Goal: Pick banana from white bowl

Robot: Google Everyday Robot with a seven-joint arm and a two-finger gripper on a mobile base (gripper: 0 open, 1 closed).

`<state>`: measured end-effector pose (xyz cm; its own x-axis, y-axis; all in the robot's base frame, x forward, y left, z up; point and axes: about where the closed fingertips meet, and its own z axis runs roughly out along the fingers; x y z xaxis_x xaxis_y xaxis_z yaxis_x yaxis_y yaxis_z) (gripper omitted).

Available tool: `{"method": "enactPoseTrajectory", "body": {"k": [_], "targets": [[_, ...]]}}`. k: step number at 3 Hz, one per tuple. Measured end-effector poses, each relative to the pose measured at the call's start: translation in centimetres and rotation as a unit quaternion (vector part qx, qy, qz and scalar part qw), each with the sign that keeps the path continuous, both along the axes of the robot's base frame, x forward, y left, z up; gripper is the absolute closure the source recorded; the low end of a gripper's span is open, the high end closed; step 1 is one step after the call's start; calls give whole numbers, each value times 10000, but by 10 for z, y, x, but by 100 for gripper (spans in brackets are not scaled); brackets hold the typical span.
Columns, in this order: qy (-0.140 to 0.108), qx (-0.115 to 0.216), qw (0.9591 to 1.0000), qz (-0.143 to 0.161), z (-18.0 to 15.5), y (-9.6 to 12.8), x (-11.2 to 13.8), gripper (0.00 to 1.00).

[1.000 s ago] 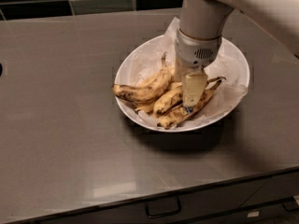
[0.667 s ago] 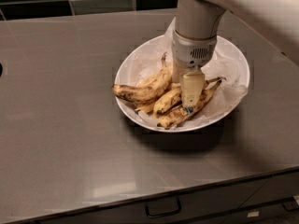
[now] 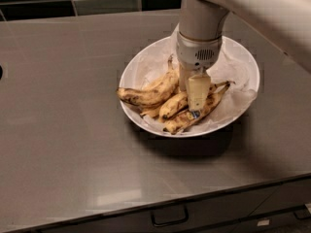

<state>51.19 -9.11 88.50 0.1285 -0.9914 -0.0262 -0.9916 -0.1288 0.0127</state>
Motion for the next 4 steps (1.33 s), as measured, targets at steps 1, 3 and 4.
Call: {"method": "enactPoseTrajectory", "body": {"k": [1, 3, 4], "targets": [[-1, 0, 10000, 0, 0, 0, 0, 100], [-679, 288, 9973, 10, 24, 7, -3, 100], [-1066, 525, 9929, 51, 39, 5, -15, 100]]}}
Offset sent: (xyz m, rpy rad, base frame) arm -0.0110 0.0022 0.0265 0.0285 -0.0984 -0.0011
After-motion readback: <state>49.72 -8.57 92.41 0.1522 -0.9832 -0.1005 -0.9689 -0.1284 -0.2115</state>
